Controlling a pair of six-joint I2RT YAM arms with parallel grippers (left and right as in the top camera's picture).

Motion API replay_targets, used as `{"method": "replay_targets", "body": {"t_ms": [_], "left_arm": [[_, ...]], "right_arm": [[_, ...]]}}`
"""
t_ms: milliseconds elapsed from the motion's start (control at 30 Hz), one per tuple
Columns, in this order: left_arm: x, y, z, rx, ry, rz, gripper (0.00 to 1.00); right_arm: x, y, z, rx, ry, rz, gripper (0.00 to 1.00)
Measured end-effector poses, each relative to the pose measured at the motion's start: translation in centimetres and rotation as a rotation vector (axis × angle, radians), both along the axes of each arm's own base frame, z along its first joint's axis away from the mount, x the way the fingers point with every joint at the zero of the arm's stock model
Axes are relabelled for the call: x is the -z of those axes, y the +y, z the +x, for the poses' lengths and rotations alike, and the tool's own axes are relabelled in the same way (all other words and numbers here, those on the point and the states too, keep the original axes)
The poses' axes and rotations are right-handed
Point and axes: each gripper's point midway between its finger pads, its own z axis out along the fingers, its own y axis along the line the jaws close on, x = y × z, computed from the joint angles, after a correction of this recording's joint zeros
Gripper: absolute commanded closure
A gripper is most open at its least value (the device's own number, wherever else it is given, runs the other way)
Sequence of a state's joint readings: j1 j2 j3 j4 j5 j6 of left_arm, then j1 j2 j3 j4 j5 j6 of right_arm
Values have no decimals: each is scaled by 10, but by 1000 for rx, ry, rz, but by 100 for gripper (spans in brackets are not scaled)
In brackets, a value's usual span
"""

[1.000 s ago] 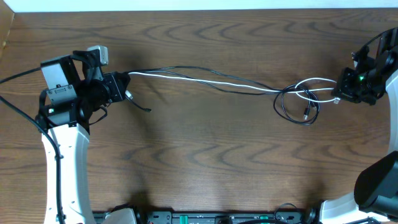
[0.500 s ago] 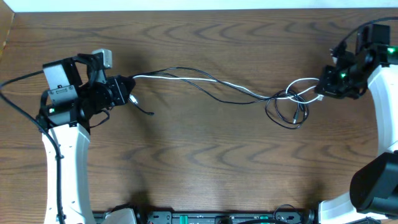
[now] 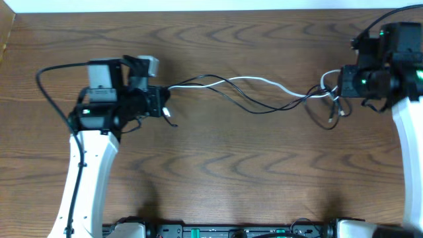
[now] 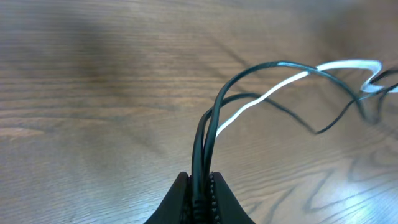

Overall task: Untangle cables
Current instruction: 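Move the grippers back toward center and release the cables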

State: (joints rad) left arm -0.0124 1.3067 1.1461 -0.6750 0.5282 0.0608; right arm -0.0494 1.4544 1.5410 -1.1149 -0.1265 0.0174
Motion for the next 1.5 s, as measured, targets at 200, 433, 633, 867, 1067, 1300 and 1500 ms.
{"method": "replay_targets", "body": {"t_ms": [200,433,633,867,1067,1300,1500], "left_arm": [[4,-30,-8,78,-6,63,92],[9,-33,-13,86,15,90,92],[14,-31,-20,83,34,97,92],[8,-30,-26,83,13,94,92],[1,-29,-32,82,1,93,92],[-4,-30,-36,88,-7,83,92],[-15,-30,-44,92,-35,74,92]], "right_arm": [[-45,9,-16,-27,-211,-32,99],[-25,43,-43,-211,-224,39,92],[-14,57,-51,-304,-201,80,44],[-15,62,-54,-339,-202,99,23],[-13,78,-62,-411,-185,136,21],[3,100,-66,-517,-120,173,21],[28,126,-63,-608,-38,205,22]]}}
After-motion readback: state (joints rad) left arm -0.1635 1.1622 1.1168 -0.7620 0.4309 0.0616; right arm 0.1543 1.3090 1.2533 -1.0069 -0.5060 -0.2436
